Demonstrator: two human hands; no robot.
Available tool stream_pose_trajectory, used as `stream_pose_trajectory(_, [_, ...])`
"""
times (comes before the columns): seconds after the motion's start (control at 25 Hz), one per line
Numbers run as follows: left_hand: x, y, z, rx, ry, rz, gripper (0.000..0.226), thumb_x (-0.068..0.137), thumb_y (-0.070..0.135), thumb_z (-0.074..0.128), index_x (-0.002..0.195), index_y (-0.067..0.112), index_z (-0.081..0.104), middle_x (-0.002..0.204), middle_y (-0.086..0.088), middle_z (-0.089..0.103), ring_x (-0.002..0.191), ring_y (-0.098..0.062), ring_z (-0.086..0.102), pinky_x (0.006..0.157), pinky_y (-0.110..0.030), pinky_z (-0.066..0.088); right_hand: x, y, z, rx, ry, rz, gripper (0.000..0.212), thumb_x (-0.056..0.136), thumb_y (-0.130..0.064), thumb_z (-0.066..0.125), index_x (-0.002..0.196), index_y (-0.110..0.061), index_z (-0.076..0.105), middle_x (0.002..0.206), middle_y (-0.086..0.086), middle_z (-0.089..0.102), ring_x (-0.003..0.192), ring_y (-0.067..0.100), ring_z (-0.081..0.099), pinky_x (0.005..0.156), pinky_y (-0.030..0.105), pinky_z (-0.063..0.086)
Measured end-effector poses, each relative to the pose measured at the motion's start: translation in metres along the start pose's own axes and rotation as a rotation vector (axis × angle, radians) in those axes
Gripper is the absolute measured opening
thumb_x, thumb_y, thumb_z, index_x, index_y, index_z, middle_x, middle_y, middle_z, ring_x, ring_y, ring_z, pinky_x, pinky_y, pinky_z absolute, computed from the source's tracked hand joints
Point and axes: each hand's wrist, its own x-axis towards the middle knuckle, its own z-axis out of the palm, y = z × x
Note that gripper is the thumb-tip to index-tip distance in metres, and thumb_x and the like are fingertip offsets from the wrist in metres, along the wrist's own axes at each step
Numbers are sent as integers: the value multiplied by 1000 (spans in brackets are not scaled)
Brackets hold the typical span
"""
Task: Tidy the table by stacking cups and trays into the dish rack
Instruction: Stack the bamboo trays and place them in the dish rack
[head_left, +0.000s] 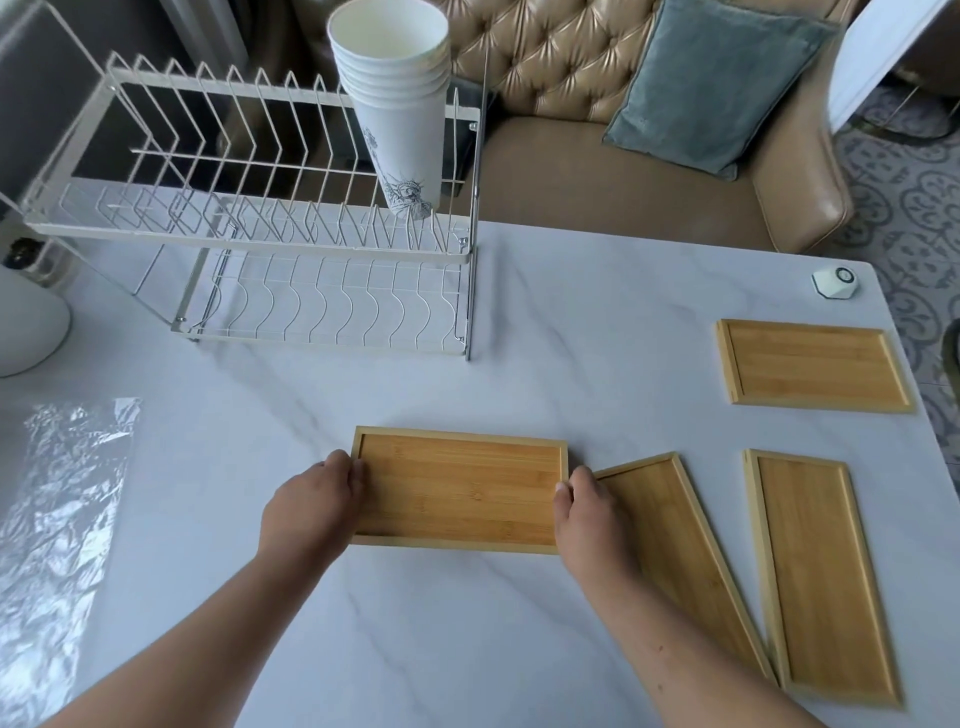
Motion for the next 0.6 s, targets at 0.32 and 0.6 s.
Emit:
stream_pose_trajectory(0.32, [-2,-2,2,-13,-73,-82,42,105,52,25,77,25,39,70,4,55,63,-23,53,55,-36,38,0,0,1,27,-47,73,29,106,-36,45,84,-17,44,74,-2,57,64,25,54,50,31,29])
stream_pose_trajectory(0.6, [-6,-1,0,-61,-139,-155,39,103,53,30,99,21,53,93,-3,68,79,-26,63,69,-41,51,4,-1,-2,9,-106,86,33,106,-39,42,80,-20,49,75,-5,57,68,22,56,55,32,41])
